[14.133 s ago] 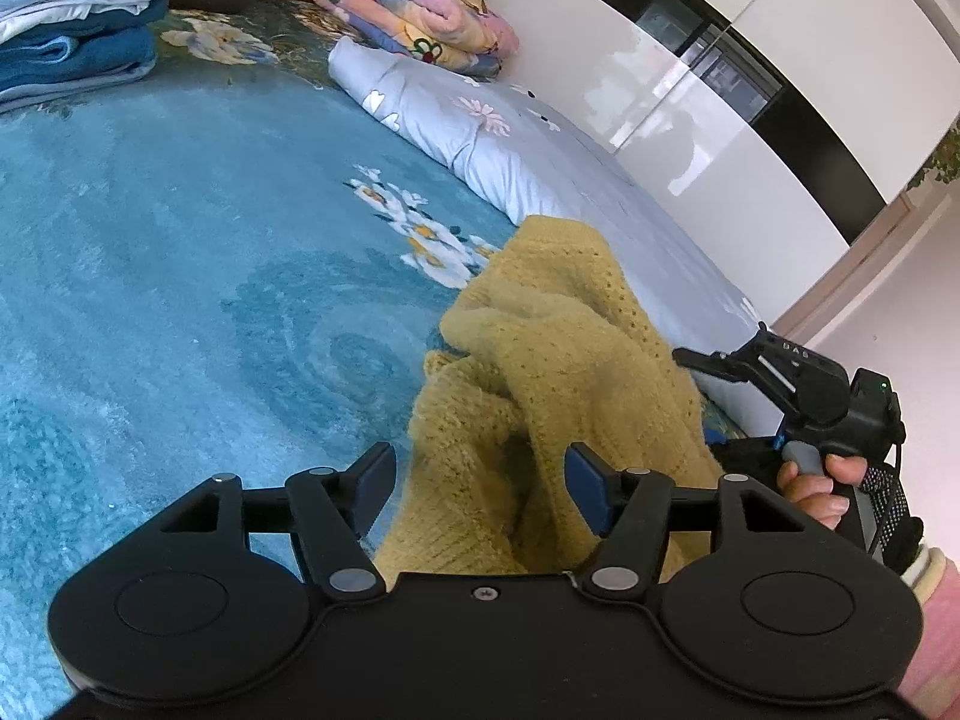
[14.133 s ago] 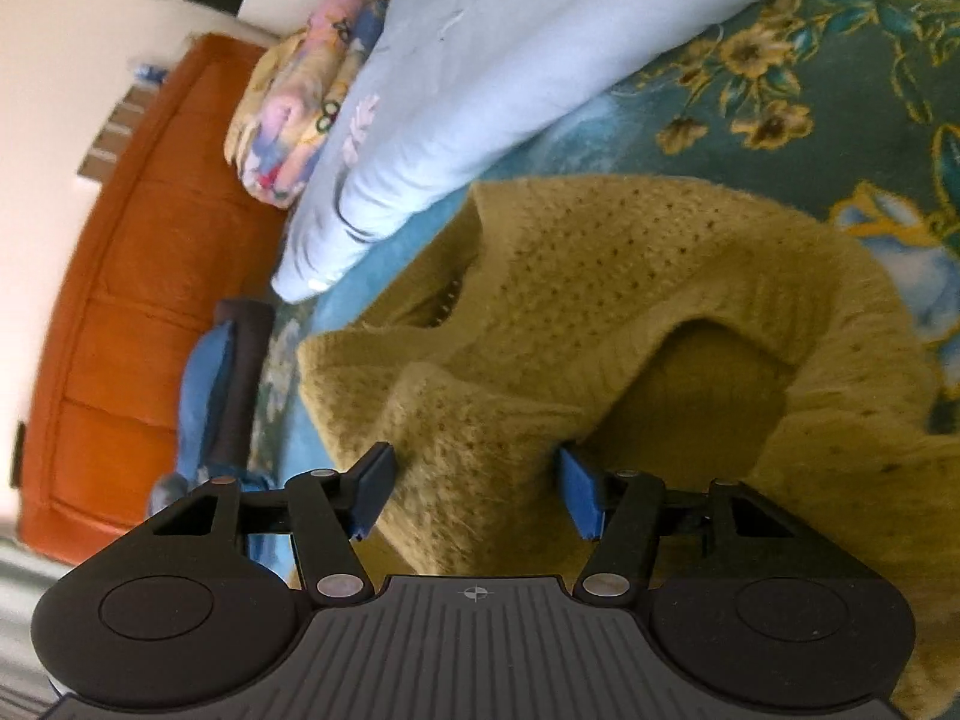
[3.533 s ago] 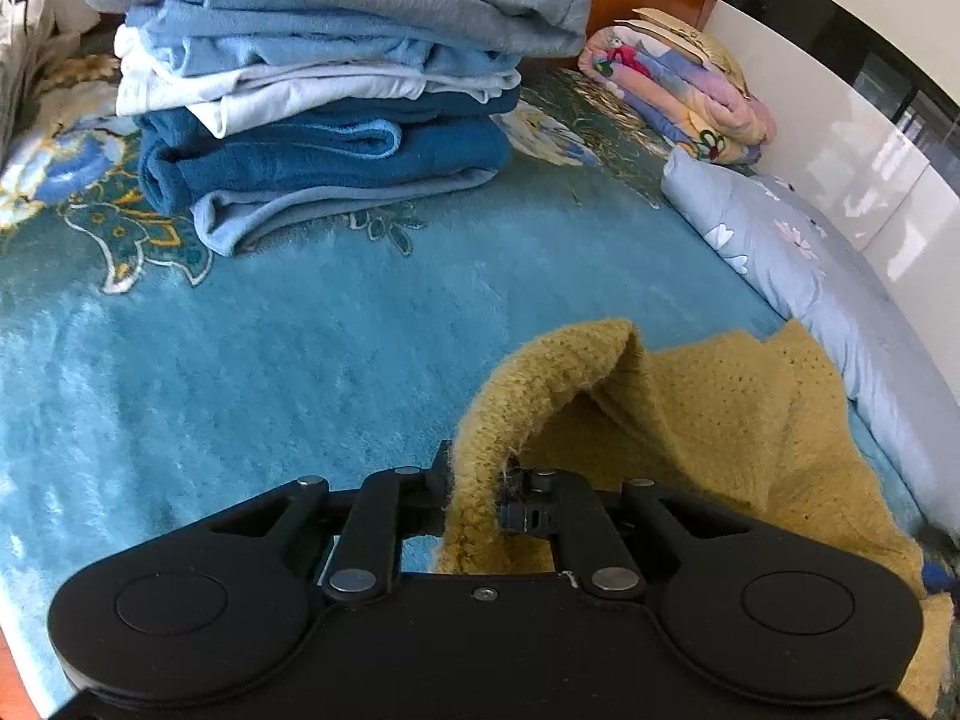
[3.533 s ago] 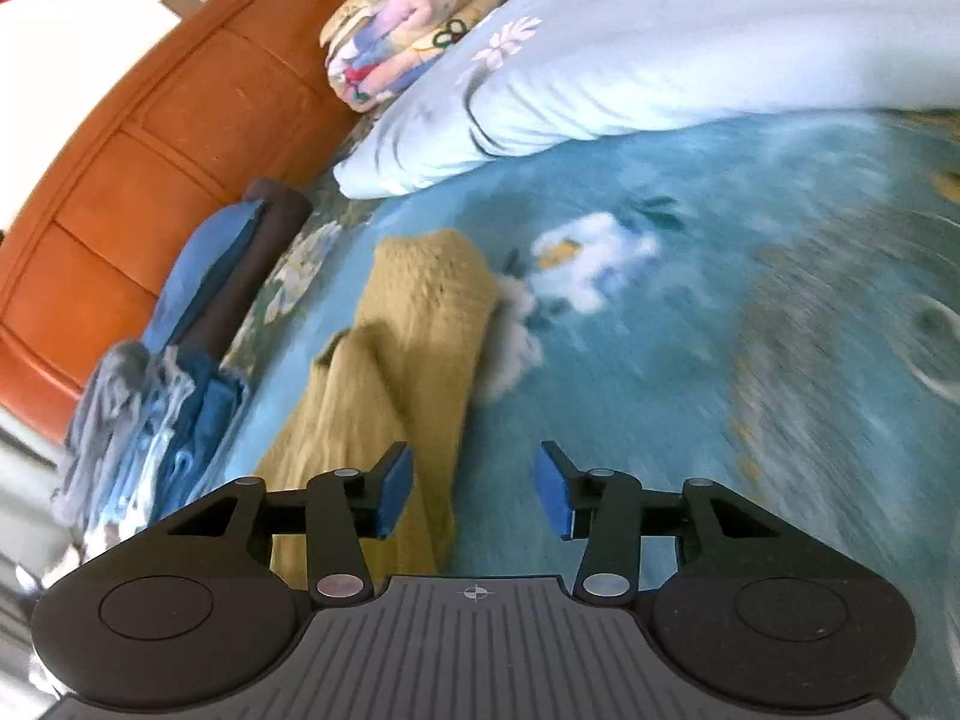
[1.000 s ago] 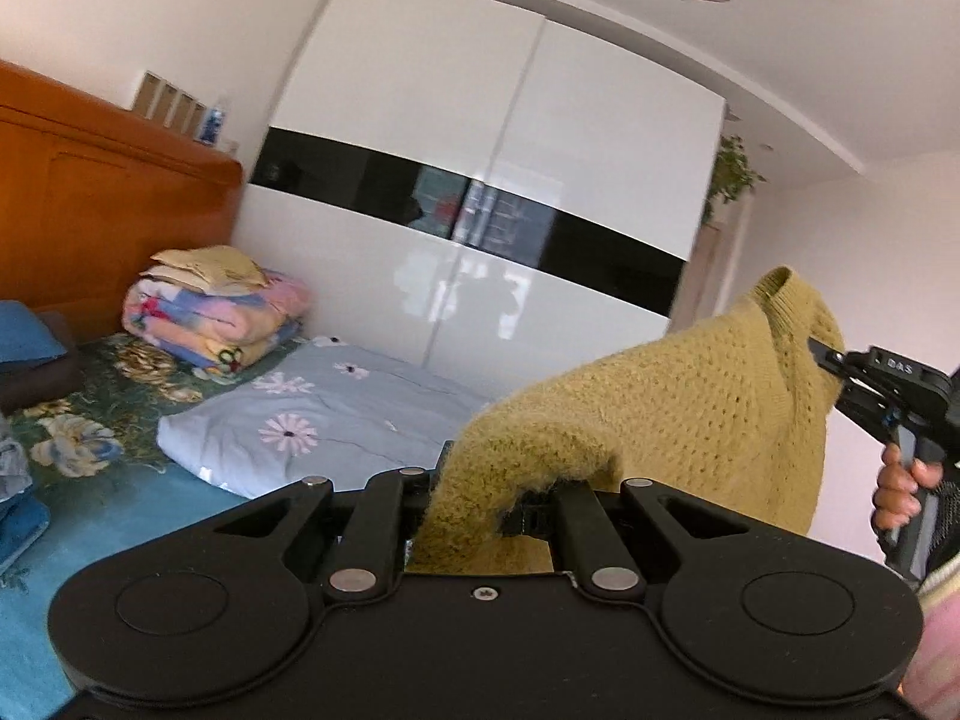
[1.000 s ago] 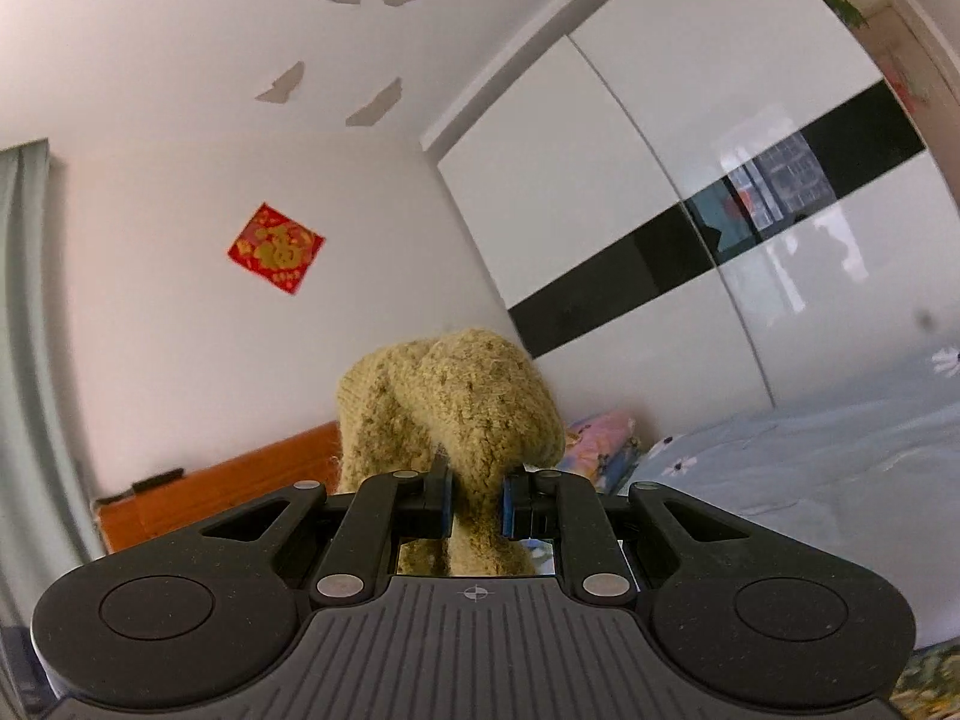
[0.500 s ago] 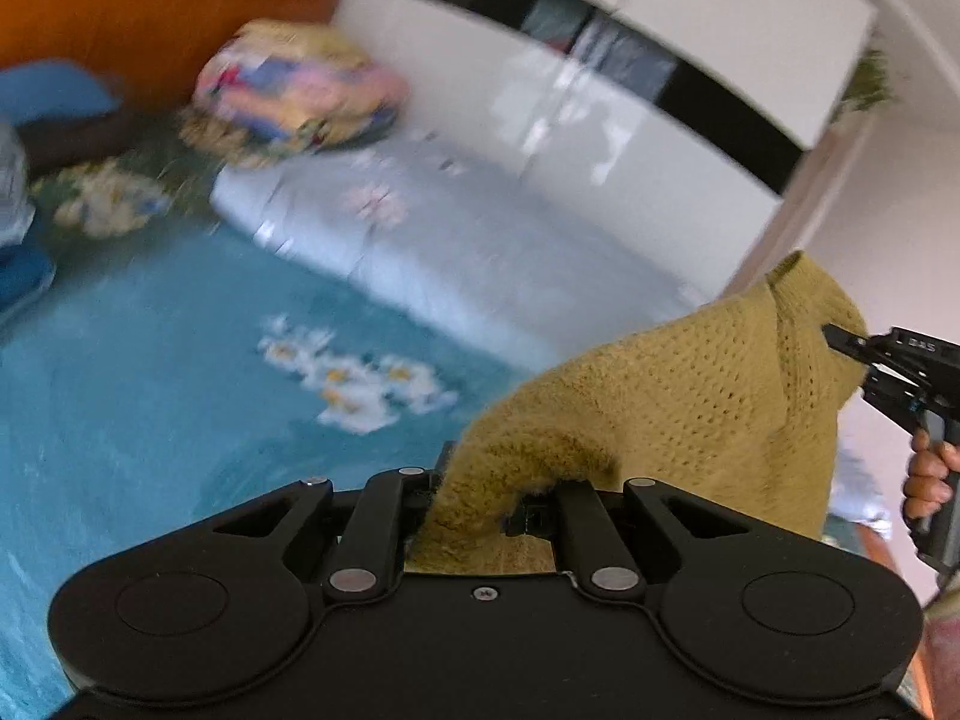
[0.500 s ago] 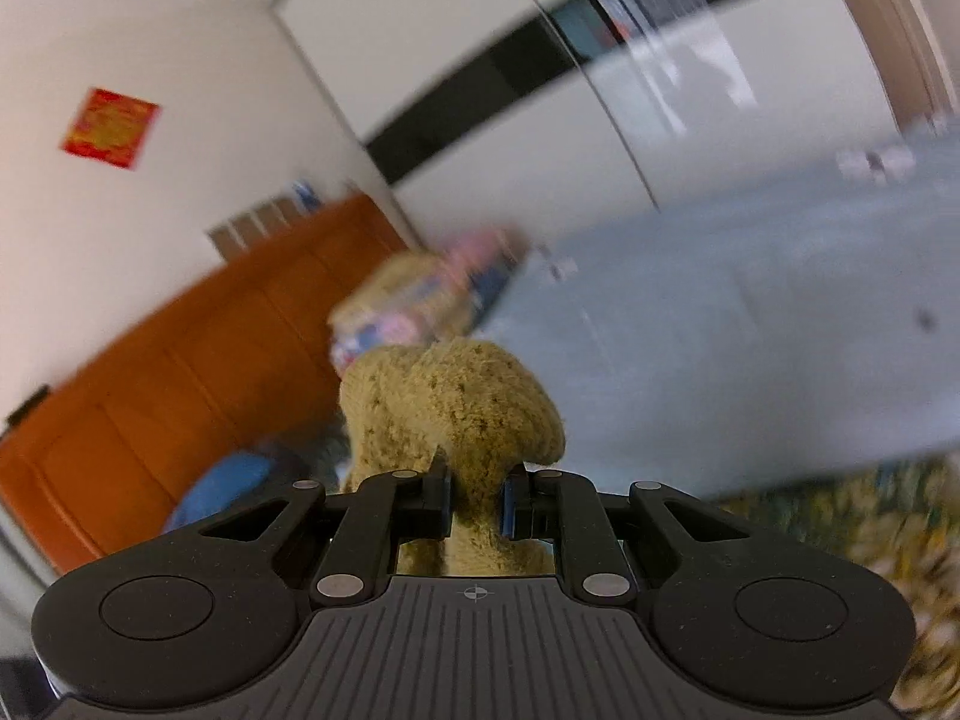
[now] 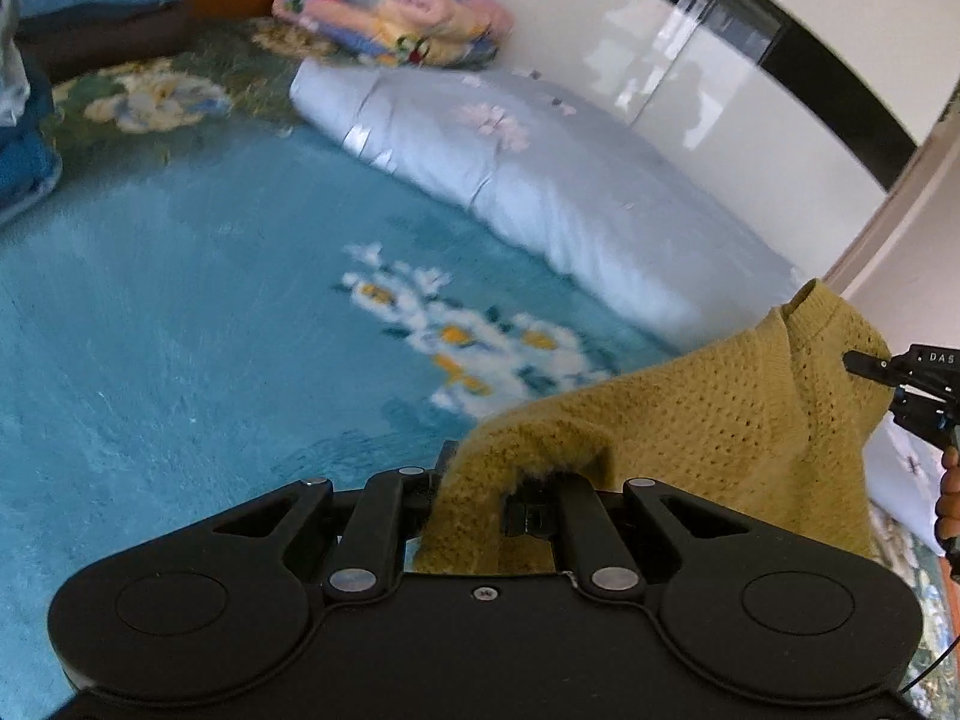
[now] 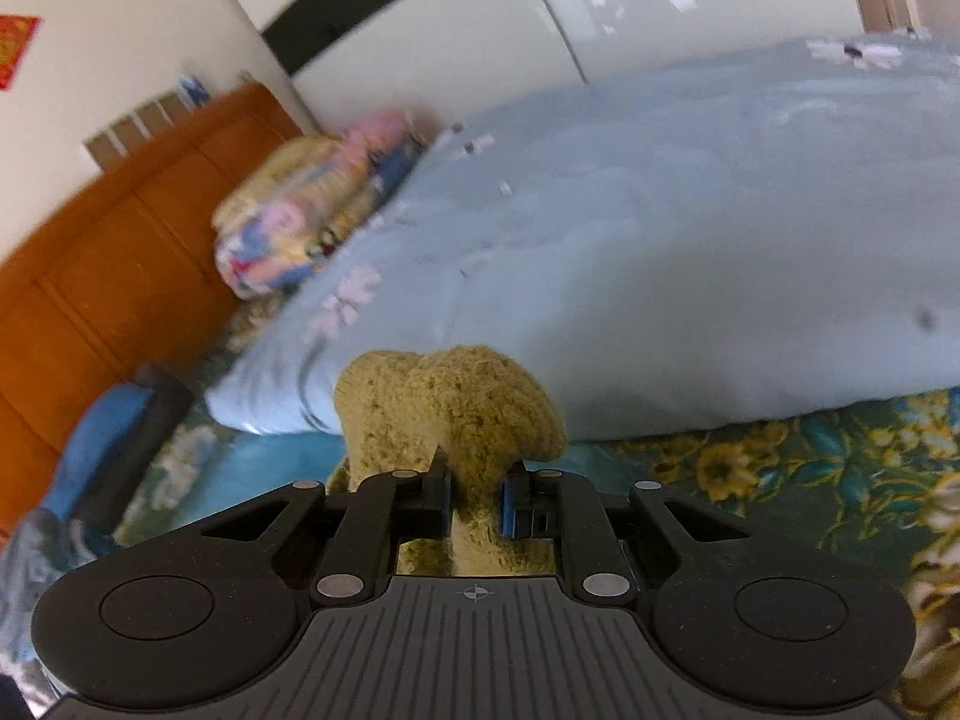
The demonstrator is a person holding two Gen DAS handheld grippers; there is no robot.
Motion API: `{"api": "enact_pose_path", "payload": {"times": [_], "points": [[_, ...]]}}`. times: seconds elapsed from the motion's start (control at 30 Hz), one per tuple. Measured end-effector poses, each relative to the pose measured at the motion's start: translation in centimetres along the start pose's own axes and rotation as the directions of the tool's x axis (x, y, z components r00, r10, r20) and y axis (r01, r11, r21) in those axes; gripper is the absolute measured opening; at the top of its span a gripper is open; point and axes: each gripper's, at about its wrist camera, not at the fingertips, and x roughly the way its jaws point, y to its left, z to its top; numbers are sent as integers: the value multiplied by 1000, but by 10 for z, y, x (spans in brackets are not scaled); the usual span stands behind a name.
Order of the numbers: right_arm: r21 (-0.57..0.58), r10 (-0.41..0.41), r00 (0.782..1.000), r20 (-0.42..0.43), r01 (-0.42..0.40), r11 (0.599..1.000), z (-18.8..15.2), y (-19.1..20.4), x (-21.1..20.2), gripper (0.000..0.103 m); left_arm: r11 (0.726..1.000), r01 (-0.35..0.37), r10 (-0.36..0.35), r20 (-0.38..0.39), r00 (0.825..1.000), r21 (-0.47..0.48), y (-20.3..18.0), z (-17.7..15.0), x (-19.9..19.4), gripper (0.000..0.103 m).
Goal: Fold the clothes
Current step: 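Lower the held sweater onto the blanket with both grippers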
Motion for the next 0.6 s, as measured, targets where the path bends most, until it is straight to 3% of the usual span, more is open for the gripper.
{"api": "enact_pose_path", "payload": {"times": [0.3,0.6], "points": [[-6,-110,989,-100,110,994,-14,-12,72,12,1000,-21,21,-72,997,-1,25,-9,45,10],[28,-164,975,-148,170,985,-30,-31,102,14,1000,1,1,-69,998,30,31,-9,52,14]]}}
